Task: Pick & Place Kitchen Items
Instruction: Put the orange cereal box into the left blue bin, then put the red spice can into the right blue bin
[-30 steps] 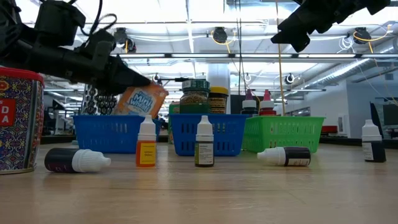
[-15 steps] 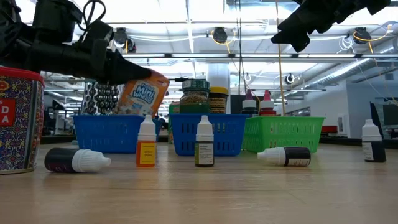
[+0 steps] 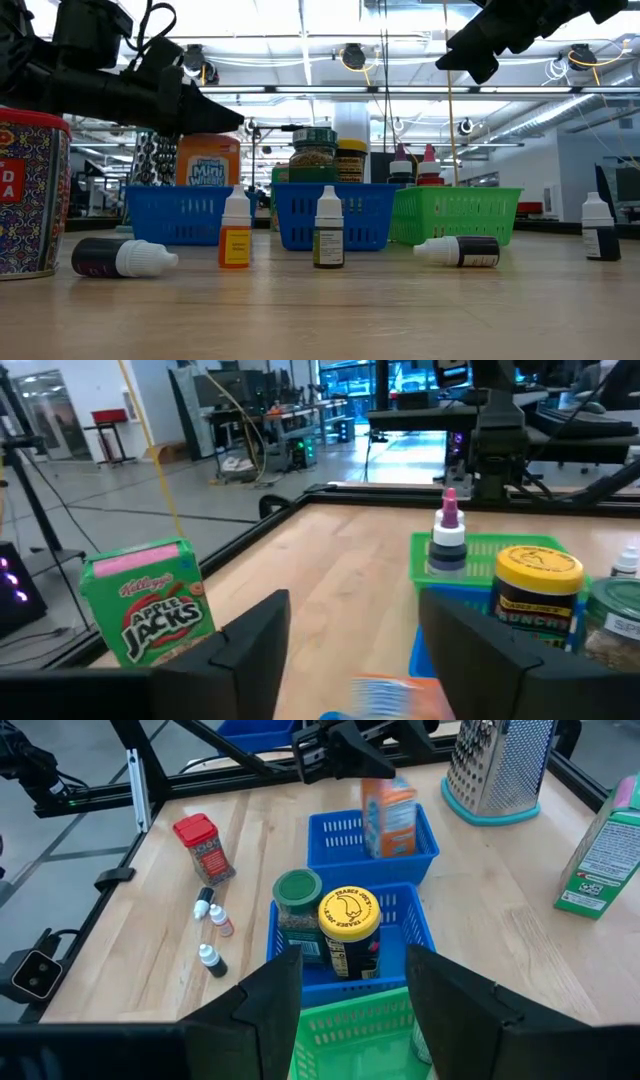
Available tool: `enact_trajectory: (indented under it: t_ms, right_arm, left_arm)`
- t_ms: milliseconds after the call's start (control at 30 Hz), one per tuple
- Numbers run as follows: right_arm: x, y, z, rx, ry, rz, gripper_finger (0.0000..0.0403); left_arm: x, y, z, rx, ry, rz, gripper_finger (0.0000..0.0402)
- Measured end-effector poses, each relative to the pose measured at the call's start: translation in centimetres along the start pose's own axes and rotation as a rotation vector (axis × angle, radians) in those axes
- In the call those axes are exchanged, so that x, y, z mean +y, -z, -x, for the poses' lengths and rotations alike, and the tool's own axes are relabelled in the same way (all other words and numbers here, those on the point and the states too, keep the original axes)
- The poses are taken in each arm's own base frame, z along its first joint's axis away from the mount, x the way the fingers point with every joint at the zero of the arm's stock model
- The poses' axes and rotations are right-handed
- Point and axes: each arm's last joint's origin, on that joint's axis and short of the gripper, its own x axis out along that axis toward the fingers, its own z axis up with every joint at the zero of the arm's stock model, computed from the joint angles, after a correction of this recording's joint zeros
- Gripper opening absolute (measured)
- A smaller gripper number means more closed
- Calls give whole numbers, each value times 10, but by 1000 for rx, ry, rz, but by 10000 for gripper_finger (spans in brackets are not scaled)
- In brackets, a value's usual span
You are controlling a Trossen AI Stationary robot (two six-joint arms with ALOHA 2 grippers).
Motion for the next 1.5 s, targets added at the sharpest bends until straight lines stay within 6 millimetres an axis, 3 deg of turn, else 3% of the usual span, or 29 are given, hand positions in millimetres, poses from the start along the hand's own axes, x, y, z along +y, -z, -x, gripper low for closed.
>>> enact_trajectory:
  t_ms: [300,567,867,1167,1500]
  right_arm:
    - [0,0,0,0,0,0,171]
    - [0,0,0,1,0,7,171]
    - [0,0,0,1,0,7,171]
    - [0,0,0,1,0,-10,171]
    - [0,0,0,2,1,-19,171]
  left_arm:
    - [0,-3,0,-26,-8,-30,259]
    - [-5,-18,4,-166,69,32,246]
    - [-25,-39,23,-269,286,140,222]
    - [-66,-62,26,-75,463,108,203]
    - [-108,-98,40,139,617,69,208]
